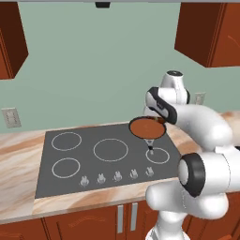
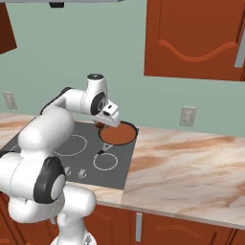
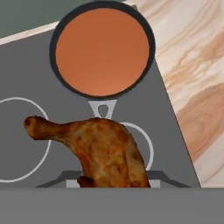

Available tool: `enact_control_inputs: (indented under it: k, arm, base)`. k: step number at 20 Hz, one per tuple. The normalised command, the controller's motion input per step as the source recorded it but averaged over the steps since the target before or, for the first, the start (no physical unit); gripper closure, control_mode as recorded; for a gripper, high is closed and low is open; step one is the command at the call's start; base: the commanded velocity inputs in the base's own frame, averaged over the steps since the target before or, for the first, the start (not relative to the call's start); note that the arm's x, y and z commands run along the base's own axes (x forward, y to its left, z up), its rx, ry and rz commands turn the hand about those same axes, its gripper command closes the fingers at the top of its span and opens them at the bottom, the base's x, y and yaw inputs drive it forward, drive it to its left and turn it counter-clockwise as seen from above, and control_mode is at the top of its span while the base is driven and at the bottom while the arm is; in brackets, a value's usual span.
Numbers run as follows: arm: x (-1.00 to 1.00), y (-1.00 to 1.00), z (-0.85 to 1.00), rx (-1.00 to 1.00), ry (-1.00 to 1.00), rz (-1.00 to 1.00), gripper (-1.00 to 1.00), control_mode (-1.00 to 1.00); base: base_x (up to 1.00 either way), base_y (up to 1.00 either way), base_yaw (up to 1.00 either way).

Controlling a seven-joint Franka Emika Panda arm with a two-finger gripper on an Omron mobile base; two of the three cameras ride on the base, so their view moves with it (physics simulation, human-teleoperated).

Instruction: Retrieve the chicken drumstick from the fridge and place it on the saucepan with marinade on the stove.

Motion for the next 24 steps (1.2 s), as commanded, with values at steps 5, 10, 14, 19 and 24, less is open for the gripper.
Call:
enact_control_inputs:
  k: [5,10,14,19,24]
  arm:
    - [0.53,0.00,-0.47,-0.05,0.07,0.00,1.00,-1.00]
    - [0.58,0.00,-0.43,-0.06,0.08,0.00,1.00,-1.00]
    - [0.65,-0.06,-0.42,0.00,0.01,0.01,1.00,-1.00]
    - [0.69,-0.13,-0.47,0.00,0.00,0.02,1.00,-1.00]
    - [0.57,-0.07,-0.48,0.00,0.00,0.01,1.00,-1.00]
  base:
    - [0.00,0.00,0.00]
    - [0.00,0.00,0.00]
    - [0.00,0.00,0.00]
    - [0.00,0.00,0.00]
    - [0.00,0.00,0.00]
